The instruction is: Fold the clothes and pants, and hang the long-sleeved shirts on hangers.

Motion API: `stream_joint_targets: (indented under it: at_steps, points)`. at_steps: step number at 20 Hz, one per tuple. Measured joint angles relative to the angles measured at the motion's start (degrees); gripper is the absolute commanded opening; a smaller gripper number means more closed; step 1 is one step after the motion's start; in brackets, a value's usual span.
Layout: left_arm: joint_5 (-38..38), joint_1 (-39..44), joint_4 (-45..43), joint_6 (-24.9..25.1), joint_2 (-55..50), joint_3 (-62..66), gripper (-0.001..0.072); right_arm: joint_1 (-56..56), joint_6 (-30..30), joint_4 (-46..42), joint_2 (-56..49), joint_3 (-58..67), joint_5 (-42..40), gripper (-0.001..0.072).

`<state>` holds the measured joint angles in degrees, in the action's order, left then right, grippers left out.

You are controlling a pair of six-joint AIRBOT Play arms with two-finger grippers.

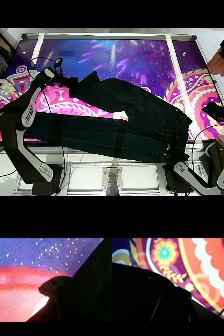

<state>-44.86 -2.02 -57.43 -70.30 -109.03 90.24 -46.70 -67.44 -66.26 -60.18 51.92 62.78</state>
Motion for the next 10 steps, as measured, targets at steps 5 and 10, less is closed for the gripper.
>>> stream_joint_targets:
  at_steps: [5,10]
  points:
    - [-0.2,-2.9,-2.3,-1.4,5.4,0.0,0.0032,0.0,0.0,0.2,0.0,0.0,0.9,0.0375]
    - [-6.9,-7.6,-19.8,-11.0,15.1,0.0,0.0033,0.0,0.0,2.0,0.0,0.0,3.2,0.0375]
